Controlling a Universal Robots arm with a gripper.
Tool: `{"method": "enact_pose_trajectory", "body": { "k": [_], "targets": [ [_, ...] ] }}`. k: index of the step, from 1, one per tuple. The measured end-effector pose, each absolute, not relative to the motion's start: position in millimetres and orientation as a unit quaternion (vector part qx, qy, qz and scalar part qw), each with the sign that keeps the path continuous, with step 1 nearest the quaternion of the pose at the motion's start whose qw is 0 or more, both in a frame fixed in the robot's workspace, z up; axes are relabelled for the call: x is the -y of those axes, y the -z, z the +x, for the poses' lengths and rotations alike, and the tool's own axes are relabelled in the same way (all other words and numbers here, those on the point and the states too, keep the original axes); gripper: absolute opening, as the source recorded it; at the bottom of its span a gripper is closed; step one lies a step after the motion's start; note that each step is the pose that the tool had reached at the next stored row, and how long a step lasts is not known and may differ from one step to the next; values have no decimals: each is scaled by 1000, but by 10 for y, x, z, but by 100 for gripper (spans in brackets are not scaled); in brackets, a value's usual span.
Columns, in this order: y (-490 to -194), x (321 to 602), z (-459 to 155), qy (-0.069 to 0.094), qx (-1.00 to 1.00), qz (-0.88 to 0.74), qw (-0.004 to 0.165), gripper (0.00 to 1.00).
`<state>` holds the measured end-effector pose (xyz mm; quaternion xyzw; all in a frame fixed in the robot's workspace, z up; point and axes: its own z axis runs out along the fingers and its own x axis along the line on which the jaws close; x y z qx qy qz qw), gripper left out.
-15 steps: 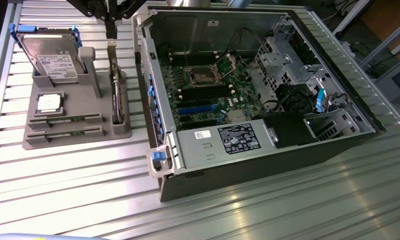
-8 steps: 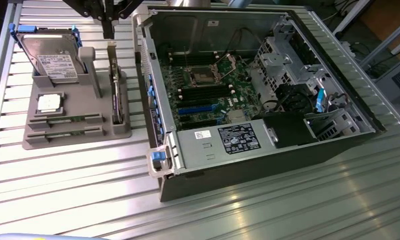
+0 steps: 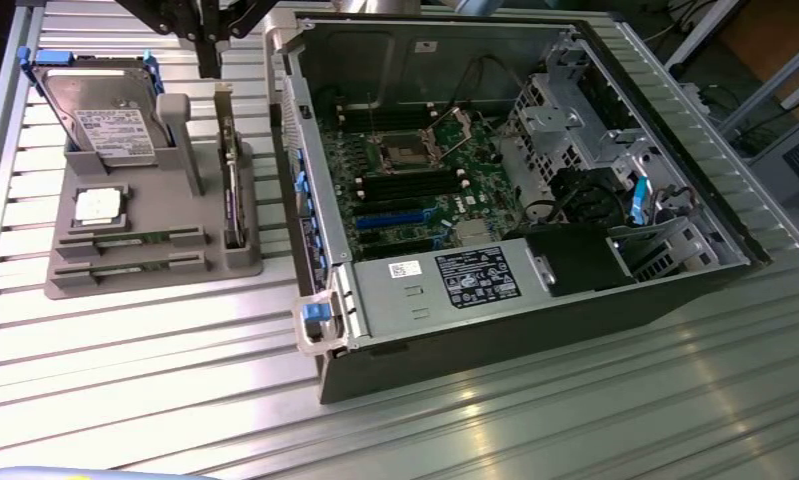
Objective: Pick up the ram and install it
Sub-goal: 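Reach for the ram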
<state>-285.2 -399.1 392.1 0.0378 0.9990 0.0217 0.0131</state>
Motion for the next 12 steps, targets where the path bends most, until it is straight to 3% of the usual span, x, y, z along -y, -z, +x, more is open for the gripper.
{"method": "enact_pose_trajectory", "body": {
  "k": [12],
  "targets": [
    [-3919,3991,-2983,-22,-999,38,13,10]
  ]
}}
